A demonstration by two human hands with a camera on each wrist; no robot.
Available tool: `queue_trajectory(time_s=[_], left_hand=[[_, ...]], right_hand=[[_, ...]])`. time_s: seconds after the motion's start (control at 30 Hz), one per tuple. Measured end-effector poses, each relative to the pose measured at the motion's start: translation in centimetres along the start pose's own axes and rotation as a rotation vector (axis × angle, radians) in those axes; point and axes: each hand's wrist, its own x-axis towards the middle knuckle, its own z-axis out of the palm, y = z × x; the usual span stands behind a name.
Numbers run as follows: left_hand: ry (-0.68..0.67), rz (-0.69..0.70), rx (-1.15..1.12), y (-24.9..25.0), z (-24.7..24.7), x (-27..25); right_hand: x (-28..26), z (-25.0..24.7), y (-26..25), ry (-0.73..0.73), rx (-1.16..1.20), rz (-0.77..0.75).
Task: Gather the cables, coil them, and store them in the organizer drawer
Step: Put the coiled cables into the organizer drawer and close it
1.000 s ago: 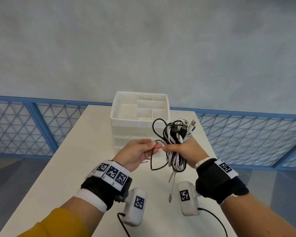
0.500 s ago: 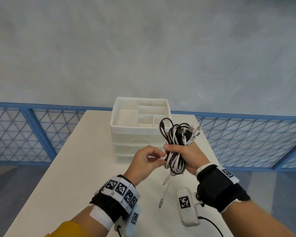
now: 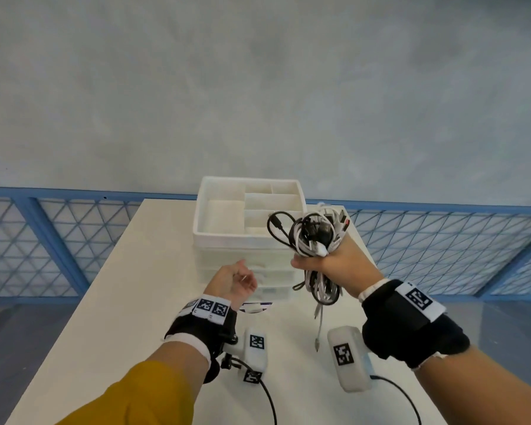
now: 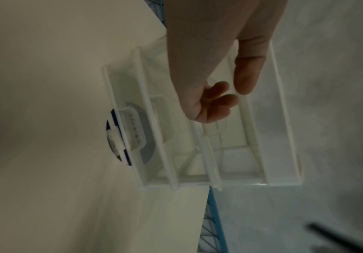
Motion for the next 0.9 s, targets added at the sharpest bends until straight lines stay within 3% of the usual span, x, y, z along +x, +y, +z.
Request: queue_trajectory(time_s=[0.13, 0.33, 0.47, 0.53, 0.57, 0.63, 0.7, 0.77, 0.83, 0.9], left_hand=[[-0.020, -0.041, 0.081, -1.7, -2.4, -1.7], [-0.139, -0.130, 0.125, -4.3, -5.3, -5.9], [-0.154, -0.086, 0.427, -3.4, -5.5, -8.4], [-0.063, 0.064, 0.757, -2.3, -5.1, -9.7], [0.005, 0.223, 0.922, -1.9, -5.0, -10.2], [0.105, 0.717, 1.125, -1.2, -4.5, -11.5], [0.103, 1.220, 1.275, -0.6, -3.5, -12.9], [0.015, 1.544, 1.473, -0.6, -2.5, -13.3], [-0.023, 1.593, 1.727, -0.8, -2.0, -12.3], [0.043, 1.413, 2.000, -0.9, -2.1, -10.7]], right_hand=[[2.5, -0.3, -2.1, -0.031, -0.089, -0.092], [5.3, 2.3, -4.1, 0.045, 0.052, -0.195], [4.8, 5.3, -3.2, -0.077, -0.029, -0.223], [4.5, 6.5, -1.6, -0.184, -0.223, -0.252], [4.5, 7.0, -0.6, -0.237, -0.341, -0.270], [4.6, 7.7, 1.5, -0.317, -0.517, -0.288], [4.7, 8.3, 3.1, -0.357, -0.635, -0.291], [4.9, 9.0, 4.0, -0.401, -0.737, -0.298], [5.4, 9.8, 5.1, -0.451, -0.845, -0.287], [5.8, 10.5, 6.1, -0.473, -0.938, -0.270]])
